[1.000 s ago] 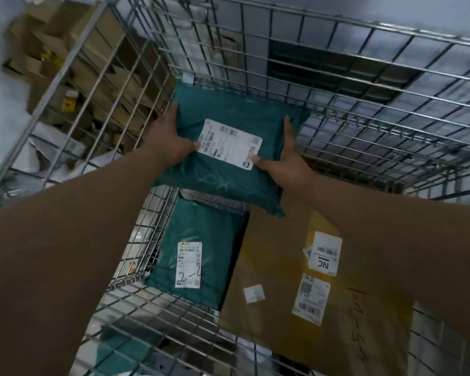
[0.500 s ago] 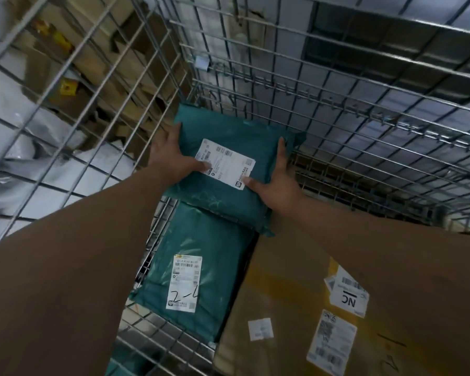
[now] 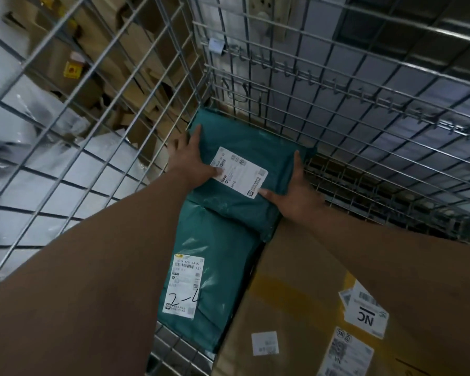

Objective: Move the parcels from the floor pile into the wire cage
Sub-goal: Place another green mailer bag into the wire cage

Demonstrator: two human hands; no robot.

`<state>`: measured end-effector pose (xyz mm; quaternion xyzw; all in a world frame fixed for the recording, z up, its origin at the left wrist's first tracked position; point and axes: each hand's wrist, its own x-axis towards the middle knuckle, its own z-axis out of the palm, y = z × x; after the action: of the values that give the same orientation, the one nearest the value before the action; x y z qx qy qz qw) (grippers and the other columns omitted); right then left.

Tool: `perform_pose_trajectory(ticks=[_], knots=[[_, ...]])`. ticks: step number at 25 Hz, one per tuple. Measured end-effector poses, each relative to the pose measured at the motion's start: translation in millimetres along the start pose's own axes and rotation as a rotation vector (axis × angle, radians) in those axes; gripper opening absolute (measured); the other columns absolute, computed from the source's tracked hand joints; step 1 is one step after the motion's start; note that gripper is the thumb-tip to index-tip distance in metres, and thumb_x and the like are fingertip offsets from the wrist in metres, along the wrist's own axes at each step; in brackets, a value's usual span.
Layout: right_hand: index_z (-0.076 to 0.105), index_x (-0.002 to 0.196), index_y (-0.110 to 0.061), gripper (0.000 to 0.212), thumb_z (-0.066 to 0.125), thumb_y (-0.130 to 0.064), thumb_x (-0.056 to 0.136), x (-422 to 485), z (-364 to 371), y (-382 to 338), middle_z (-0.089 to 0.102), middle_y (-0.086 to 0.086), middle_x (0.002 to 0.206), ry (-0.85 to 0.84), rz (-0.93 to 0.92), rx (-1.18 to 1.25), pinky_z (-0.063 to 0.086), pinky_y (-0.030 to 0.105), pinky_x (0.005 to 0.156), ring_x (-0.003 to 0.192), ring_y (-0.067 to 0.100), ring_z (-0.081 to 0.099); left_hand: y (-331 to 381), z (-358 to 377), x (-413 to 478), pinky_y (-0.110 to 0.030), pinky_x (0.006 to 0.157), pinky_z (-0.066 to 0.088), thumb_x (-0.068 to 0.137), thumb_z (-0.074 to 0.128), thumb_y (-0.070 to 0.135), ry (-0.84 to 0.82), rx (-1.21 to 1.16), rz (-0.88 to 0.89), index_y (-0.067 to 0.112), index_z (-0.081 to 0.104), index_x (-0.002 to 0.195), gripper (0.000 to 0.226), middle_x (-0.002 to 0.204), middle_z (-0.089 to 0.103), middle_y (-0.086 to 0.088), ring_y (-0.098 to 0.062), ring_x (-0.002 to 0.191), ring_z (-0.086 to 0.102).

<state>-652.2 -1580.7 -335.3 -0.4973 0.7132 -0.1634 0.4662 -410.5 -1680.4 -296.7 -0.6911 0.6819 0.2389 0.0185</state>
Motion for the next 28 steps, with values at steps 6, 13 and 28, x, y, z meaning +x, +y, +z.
perform_pose_trajectory(ticks=[6,13,28], knots=[[-0.037,0.146,-0.048,0.118,0.057,-0.079,0.082,-3,0,11,0.040,-0.011,0.159,-0.015,0.073,-0.199,0.024,0.054,0.116,0.139,0.022,0.049,-1,26,9,-0.056,0.124,0.005,0.081,0.067,0.070,-0.032,0.189,0.032,0.041,-0.013,0.159,0.115,0.170,0.008,0.002,-0.040,0.153,-0.008],[-0.037,0.146,-0.048,0.111,0.058,-0.066,0.091,0,8,19,0.047,-0.006,0.155,0.009,0.074,-0.344,0.027,0.049,0.110,0.133,0.024,0.052,1,66,-6,-0.056,0.122,0.005,0.094,0.056,0.063,-0.175,0.197,0.103,0.045,-0.017,0.157,0.098,0.169,-0.017,0.004,-0.030,0.155,-0.015],[0.005,0.162,-0.042,0.094,0.065,-0.059,0.092,-106,-32,-93,0.011,0.002,0.170,-0.100,-0.085,-0.375,0.017,0.043,0.124,0.155,0.028,0.012,9,-66,-112,-0.049,0.116,0.035,0.095,0.061,0.055,-0.231,0.134,0.239,0.043,0.010,0.161,0.084,0.168,0.019,-0.003,-0.031,0.149,0.029]])
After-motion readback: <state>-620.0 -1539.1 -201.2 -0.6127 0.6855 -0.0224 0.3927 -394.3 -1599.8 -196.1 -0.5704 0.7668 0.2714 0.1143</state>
